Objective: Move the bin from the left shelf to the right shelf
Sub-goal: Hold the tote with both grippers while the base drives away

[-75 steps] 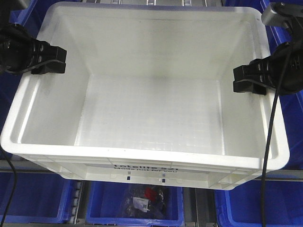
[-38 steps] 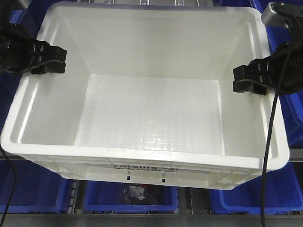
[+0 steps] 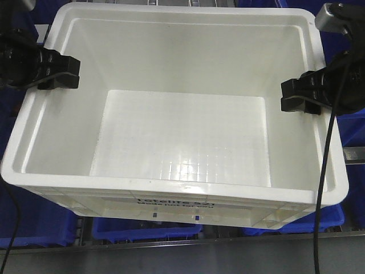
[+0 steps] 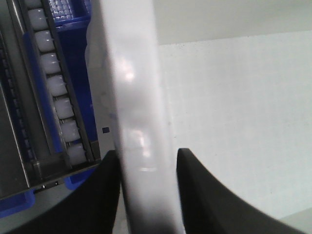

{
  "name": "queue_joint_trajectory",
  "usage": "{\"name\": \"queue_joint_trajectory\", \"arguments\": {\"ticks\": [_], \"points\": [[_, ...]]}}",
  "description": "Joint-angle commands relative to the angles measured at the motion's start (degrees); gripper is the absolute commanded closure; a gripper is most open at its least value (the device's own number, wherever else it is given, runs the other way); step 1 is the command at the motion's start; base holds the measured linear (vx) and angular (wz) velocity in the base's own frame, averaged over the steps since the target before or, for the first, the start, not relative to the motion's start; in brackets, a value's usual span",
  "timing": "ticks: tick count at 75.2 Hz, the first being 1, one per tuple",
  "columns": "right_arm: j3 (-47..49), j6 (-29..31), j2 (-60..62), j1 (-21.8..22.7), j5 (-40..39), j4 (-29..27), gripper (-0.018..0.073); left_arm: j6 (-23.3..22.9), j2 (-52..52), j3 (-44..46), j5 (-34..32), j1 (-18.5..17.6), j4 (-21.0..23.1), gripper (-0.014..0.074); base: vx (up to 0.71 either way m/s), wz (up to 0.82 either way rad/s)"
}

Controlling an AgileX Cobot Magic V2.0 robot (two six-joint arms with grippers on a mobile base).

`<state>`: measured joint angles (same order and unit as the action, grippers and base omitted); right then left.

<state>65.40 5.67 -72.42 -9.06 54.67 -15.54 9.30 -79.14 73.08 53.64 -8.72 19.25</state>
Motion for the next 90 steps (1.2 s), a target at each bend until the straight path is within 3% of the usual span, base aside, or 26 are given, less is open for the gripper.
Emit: {"name": "queue_joint_trajectory", "arguments": {"ticks": [1, 49, 90], "points": [[2.0, 1.0, 1.8, 0.2, -5.5, -0.1, 0.0564, 2.7, 3.4, 2.3, -3.1, -0.5, 4.5, 0.0594, -0.16, -0.1], [2.0, 1.0, 1.8, 0.2, -5.5, -0.1, 0.0564, 2.7, 3.4, 2.3, -3.1, -0.5, 4.5, 0.0594, -0.16, -0.09], [2.0, 1.0, 1.8, 0.2, -5.5, -0.1, 0.0564, 2.7, 3.4, 2.3, -3.1, -0.5, 4.5, 0.0594, -0.1, -0.32]]}}
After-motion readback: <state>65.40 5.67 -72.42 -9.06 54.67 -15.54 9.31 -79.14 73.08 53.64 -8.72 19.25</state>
